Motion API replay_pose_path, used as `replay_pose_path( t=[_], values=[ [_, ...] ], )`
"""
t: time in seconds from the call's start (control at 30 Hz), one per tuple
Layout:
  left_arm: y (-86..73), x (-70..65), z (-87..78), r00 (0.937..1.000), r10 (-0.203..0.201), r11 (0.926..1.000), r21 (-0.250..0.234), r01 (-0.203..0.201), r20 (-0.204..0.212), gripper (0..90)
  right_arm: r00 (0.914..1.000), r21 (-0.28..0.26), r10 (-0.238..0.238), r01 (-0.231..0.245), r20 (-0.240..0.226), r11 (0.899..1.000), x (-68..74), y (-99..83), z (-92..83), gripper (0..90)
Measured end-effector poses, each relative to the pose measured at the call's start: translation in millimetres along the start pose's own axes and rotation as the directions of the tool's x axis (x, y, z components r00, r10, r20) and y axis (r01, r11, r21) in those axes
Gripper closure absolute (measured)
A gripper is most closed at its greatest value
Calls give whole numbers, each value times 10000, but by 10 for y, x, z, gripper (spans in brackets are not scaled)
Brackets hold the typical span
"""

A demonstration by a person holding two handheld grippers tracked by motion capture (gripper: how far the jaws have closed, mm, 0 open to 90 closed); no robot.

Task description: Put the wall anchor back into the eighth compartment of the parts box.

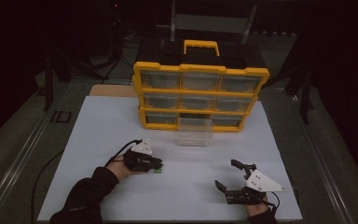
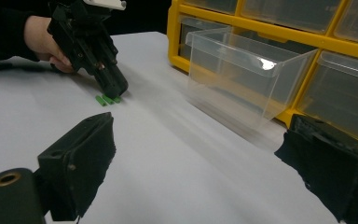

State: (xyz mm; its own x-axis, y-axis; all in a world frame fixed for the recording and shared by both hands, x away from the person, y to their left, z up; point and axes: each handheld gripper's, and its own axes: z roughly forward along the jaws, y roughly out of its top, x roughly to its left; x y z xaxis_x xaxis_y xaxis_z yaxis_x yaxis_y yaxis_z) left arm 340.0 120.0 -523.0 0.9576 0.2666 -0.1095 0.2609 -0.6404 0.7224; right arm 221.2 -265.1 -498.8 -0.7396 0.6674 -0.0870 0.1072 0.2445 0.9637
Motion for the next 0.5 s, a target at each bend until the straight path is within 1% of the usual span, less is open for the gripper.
replay_pose_path(
  t=[0.07,0.1,0.13,0.23,0.33,0.37,0.43,0.5],
  values=[
    [13,-5,11,10000,75,9999,78,-74,-32,828,10000,1,6,-6,-4,10000,-2,-1,-1,85],
    [17,0,22,10000,87,9997,223,-87,5,832,10000,3,4,-4,-4,10000,-2,-1,-1,84],
    [15,2,27,9999,150,9996,237,-150,31,833,10000,9,-6,6,1,10000,-2,-1,-1,84],
    [14,27,26,9998,84,9997,245,-89,186,836,10000,0,1,-1,-1,10000,-1,0,-1,85],
    [13,38,24,9995,143,9996,219,-149,265,838,10000,-1,14,-14,1,10000,-4,-1,-2,84],
    [14,39,22,9995,185,9996,207,-191,246,839,10000,-6,12,-12,3,10000,-5,-2,-2,84],
    [24,41,13,9997,260,9993,252,-260,30,841,10000,-16,18,-17,4,10000,-5,-1,-3,84],
    [41,63,-13,9999,165,9995,267,-164,-44,842,10000,-22,18,-18,11,10000,-5,0,-4,84]
  ],
)
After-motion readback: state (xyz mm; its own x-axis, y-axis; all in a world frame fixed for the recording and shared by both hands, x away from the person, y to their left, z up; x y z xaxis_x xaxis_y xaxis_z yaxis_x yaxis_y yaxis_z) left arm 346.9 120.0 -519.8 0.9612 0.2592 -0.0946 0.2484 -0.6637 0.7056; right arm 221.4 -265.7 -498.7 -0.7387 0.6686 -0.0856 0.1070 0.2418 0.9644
